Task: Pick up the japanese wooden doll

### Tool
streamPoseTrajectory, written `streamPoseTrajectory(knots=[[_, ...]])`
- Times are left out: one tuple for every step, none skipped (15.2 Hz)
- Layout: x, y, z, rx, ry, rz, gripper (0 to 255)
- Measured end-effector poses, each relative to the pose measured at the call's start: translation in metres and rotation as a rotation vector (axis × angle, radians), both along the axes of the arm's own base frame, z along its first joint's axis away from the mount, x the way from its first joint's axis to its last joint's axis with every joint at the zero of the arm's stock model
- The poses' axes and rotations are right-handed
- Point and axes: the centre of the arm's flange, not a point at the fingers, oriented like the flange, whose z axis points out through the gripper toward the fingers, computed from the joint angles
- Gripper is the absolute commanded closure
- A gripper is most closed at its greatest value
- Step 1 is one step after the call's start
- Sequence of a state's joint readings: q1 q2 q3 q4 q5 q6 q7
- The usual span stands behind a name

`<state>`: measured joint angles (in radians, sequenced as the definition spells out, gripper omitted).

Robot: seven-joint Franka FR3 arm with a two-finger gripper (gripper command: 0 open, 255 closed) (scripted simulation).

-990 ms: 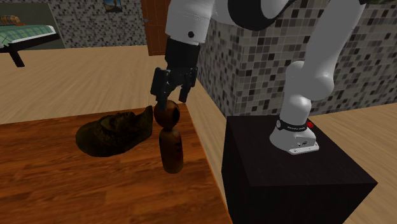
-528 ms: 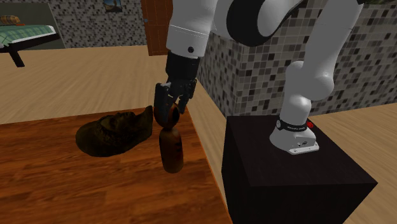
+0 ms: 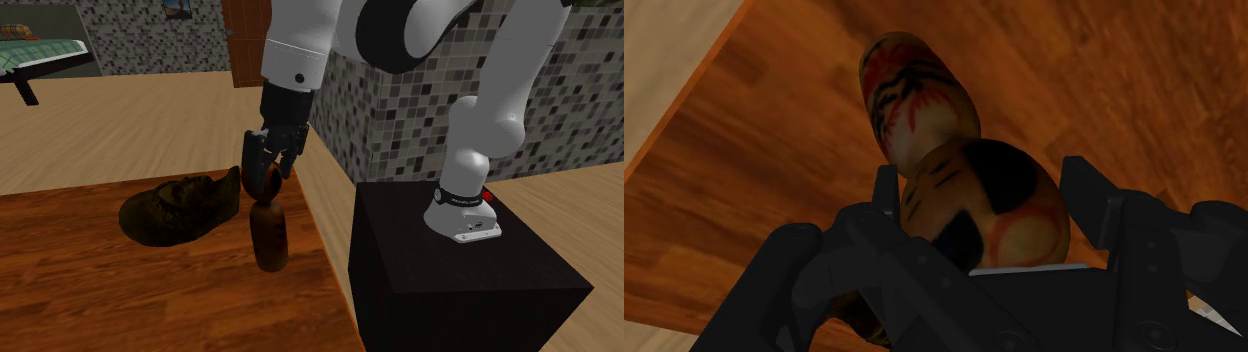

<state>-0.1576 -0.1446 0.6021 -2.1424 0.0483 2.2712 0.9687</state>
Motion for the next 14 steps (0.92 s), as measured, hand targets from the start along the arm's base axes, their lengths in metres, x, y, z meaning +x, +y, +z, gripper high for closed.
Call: streamPoseTrajectory(knots=[[0.0, 0.0, 0.0, 0.0, 0.0, 0.0, 255], [0.0, 0.001, 0.002, 0.0, 0.001, 0.0, 255], [-0.001, 0.001, 0.005, 0.0, 0.002, 0.0, 255], [-0.001, 0.001, 0.009, 0.0, 0.003, 0.0, 255], [0.0, 0.0, 0.013, 0.0, 0.003, 0.0, 255], [0.0, 0.001, 0.018, 0.0, 0.003, 0.0, 255], [0.0, 0.001, 0.023, 0.0, 0.003, 0.0, 255], [-0.001, 0.001, 0.029, 0.0, 0.003, 0.0, 255], [0.0, 0.002, 0.034, 0.0, 0.003, 0.0, 255], [0.0, 0.001, 0.039, 0.0, 0.003, 0.0, 255], [-0.001, 0.001, 0.044, 0.0, 0.003, 0.0, 255], [-0.001, 0.0, 0.05, 0.0, 0.003, 0.0, 255], [0.0, 0.0, 0.056, 0.0, 0.003, 0.0, 255], [0.0, 0.001, 0.061, 0.0, 0.003, 0.0, 255]])
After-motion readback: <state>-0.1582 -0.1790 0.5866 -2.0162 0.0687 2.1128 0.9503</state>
